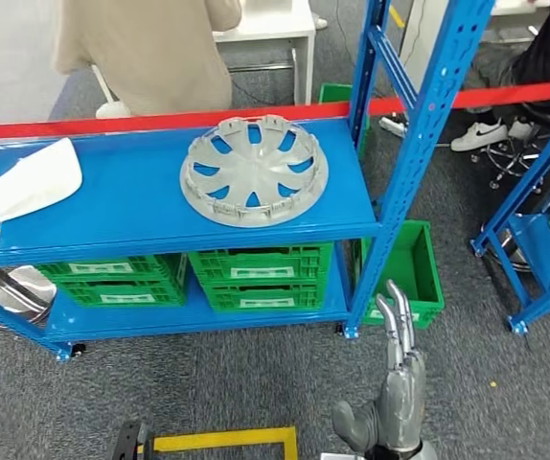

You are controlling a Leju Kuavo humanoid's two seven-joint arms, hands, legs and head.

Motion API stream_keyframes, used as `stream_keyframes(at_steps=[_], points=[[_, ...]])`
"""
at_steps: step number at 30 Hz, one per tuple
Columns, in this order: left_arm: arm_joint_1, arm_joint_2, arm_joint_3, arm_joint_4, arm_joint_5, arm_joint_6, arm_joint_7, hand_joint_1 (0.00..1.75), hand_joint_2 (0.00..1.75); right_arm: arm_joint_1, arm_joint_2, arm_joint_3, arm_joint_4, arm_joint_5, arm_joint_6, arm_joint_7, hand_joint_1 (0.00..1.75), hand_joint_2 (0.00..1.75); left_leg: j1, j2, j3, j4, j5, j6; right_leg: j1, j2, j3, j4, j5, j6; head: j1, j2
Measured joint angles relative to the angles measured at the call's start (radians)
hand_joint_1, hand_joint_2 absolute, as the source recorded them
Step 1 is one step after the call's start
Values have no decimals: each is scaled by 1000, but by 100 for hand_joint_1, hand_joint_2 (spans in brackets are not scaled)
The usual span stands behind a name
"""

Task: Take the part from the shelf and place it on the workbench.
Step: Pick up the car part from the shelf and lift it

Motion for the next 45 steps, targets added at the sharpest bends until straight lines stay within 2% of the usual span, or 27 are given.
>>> stream_keyframes(at_steps=[2, 3, 4, 5, 7, 8, 10, 12, 13, 15, 17, 19, 20, 21, 23, 25, 28, 29, 30, 33, 34, 35, 36, 38, 40, 43, 45], points=[[0, 0, 0, 0, 0, 2, 0, 0, 0, 0, 0, 1, 0, 0, 0, 0, 0, 0, 0, 0, -85, 133, -51, -5, 1, 1, 5, 0, -8, -6, -3, 0], [1, 0, 0, 0, 0, 3, 0, 0, 0, 1, 0, 1, 1, 0, 0, 0, 0, 0, 1, 0, -119, 177, -59, -5, 1, 2, 10, 0, -13, -7, -3, 0], [3, 0, 0, 0, 0, 4, 0, 0, 0, 1, 0, 2, 1, 1, 0, 0, 0, 0, 1, 0, -136, 186, -44, -5, 0, 4, 16, 0, -21, -6, -4, 0], [3, 0, 0, 0, 0, 4, 0, 0, 0, 1, 0, 2, 1, 1, 0, 0, 0, 0, 1, 0, -134, 157, -9, -4, -1, 5, 26, -1, -30, -4, -4, 0], [3, 0, 0, 0, 0, 5, 0, 0, 0, 0, 0, 4, 1, 2, 0, 0, 0, 0, 2, 2, -87, 29, 81, -5, -3, 7, 49, -2, -52, 5, -6, 0], [3, 0, 0, 0, 0, 5, 0, 0, 0, -1, 0, 5, 1, 3, 0, 0, 0, 0, 1, 4, -62, -31, 98, -2, -3, 8, 58, -2, -64, 11, -8, 0], [1, -1, 0, 1, 0, 5, 0, 0, 0, -2, -1, 6, 1, 5, 0, -1, 0, 0, 0, 7, -36, -91, 88, 10, 1, 7, 78, -12, -81, 23, -10, 0], [1, -2, 1, 1, 0, 5, 0, 0, 0, -4, -1, 6, 1, 5, 0, -1, 0, 0, 1, 5, -19, -103, 74, 27, 4, 6, 97, -24, -81, 34, -8, 0], [3, -2, 1, 1, 0, 5, 0, 0, 0, -5, -2, 6, 1, 6, 0, -2, 0, 0, 2, 3, -7, -106, 73, 34, 4, 4, 96, -4, -73, 39, -6, 0], [6, -2, 1, 2, 0, 6, 0, 0, 0, -7, -2, 7, 1, 6, 0, -3, 0, 0, 1, 3, 20, -106, 64, 46, 4, 0, 32, 105, -71, 42, -1, 0], [5, -2, 1, 2, -1, 10, -2, 0, 0, -7, -3, 8, 1, 7, 0, -3, 0, 0, -1, 4, 45, -106, 46, 53, 7, -1, -71, 240, -123, 43, 1, 0], [5, -2, 1, 2, -2, 12, -3, 0, 0, -6, -4, 8, 2, 8, 0, -4, 0, 0, -4, 0, 76, -107, 21, 57, 11, -1, -140, 281, -194, 39, 2, 0], [5, -2, 1, 2, -2, 12, -3, 0, 0, -6, -5, 8, 2, 8, 0, -4, 0, 0, -6, -3, 94, -107, 8, 59, 13, -1, -153, 257, -197, 33, 2, 0], [6, -2, 1, 2, -2, 12, -3, 0, 0, -6, -5, 8, 2, 8, 0, -4, 0, 0, -9, -5, 113, -108, -6, 60, 17, -1, -155, 211, -166, 24, 2, 0], [5, -4, 1, 3, -1, 12, -4, 0, 0, -5, -6, 9, 2, 8, 0, -3, 0, 0, -12, -9, 144, -109, -31, 59, 34, 3, -145, 94, -27, -5, 0, 0], [2, -9, 1, 6, -2, 12, -4, 0, 0, -3, -8, 9, 2, 8, 0, -4, 0, 0, -11, -13, 162, -109, -50, 51, 49, 12, -133, 29, 66, -23, -2, 0], [-1, -11, 1, 7, -6, 13, -6, 0, 0, -4, -10, 11, 1, 9, 0, -5, 0, 0, -12, -14, 178, -96, -59, 39, 46, 16, -105, 7, 90, -26, 0, 0], [-2, -10, 1, 7, -8, 14, -7, 0, 0, -5, -10, 12, 1, 10, 0, -5, 0, 0, -12, -12, 169, -74, -67, 33, 42, 15, -94, 1, 93, -26, -2, 0], [-4, -9, 0, 7, -10, 15, -8, 0, 0, -6, -10, 13, 1, 10, 0, -6, 0, 0, -12, -11, 148, -34, -85, 28, 37, 14, -86, -5, 95, -26, -3, 0], [-6, -6, 0, 8, -16, 19, -6, 0, 0, -6, -10, 15, 2, 11, 0, -6, 0, 0, -7, -10, 35, 128, -158, 10, 27, 14, -82, -12, 91, -26, -6, 0], [-5, -5, 0, 8, -17, 22, -1, 0, 0, -6, -10, 15, 3, 11, 0, -6, 0, 0, -3, -9, 8, 150, -161, 6, 24, 15, -82, -12, 89, -24, -6, 0], [-4, -5, 0, 8, -17, 26, 7, 0, 0, -6, -10, 15, 3, 11, 0, -6, 0, 0, 1, -9, -3, 139, -140, 0, 20, 16, -80, -11, 88, -21, -6, 0], [-3, -3, 0, 8, -15, 29, 14, 0, 0, -6, -10, 15, 4, 11, 0, -6, 0, 0, 5, -9, 3, 96, -100, -6, 16, 17, -78, -10, 86, -16, -6, 0], [-4, -2, 0, 8, -15, 35, 23, 0, 0, -8, -10, 15, 4, 11, 0, -6, 0, 0, 15, -9, 38, -29, -15, -19, 9, 18, -77, -3, 82, -2, -8, 0], [-6, -3, -1, 8, -17, 36, 23, 0, 0, -11, -9, 16, 4, 11, 0, -6, 0, 0, 17, -10, 53, -95, 16, -9, 9, 19, -82, 3, 79, 14, -10, 0], [-3, -4, -2, 9, -17, 31, 23, 0, 0, -12, -9, 16, 5, 11, 0, -6, 0, 0, 14, -10, 49, -98, 34, 26, 7, 18, -87, 1, 79, 31, -10, 0], [-4, -4, -2, 9, -17, 29, 22, 0, 0, -13, -9, 16, 5, 11, 0, -6, 0, 0, 15, -6, 45, -100, 43, 40, 5, 11, -108, 52, 38, 40, -4, 0]])
